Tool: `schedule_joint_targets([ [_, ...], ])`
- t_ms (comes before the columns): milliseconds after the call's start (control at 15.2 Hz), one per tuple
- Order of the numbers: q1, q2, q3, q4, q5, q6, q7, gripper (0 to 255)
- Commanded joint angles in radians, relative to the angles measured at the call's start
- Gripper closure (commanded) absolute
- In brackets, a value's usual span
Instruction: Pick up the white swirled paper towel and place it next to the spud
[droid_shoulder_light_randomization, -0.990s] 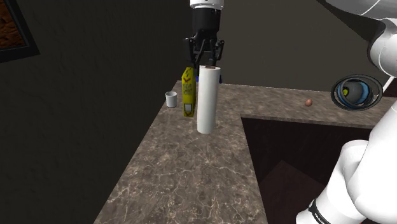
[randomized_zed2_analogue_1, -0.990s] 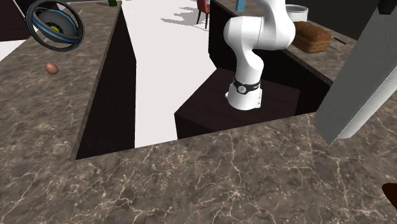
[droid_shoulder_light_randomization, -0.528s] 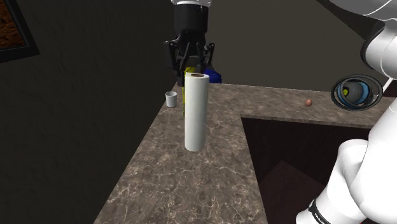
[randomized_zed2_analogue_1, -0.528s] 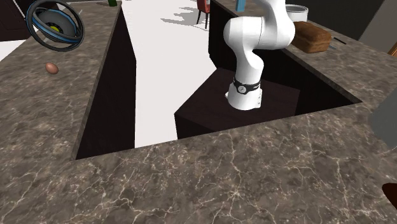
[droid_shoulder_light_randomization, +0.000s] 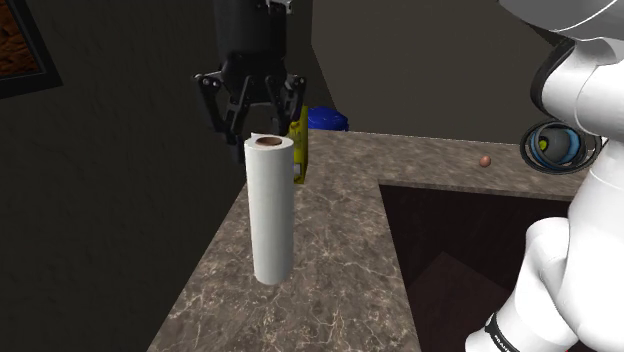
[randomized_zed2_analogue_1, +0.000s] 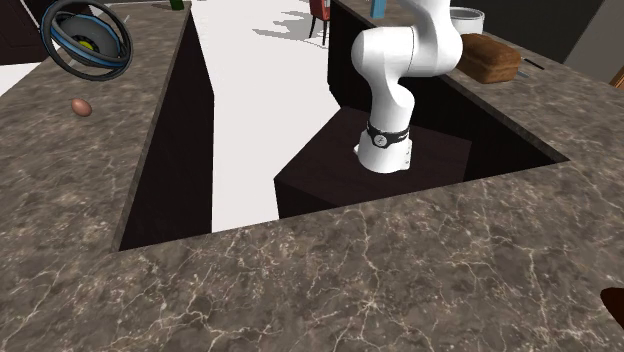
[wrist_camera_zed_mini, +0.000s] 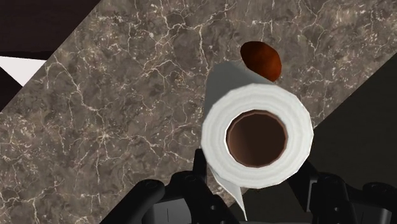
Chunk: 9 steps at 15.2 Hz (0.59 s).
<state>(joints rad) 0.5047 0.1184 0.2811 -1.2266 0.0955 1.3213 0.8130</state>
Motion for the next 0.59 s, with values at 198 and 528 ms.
schedule_joint_targets([
  [198, 0.037, 0.023, 0.025, -0.001, -0.009, 0.030, 0.059, 255],
  [528, 0.029, -0.019, 0.021, -0.126, 0.002, 0.114, 0.043, 255],
])
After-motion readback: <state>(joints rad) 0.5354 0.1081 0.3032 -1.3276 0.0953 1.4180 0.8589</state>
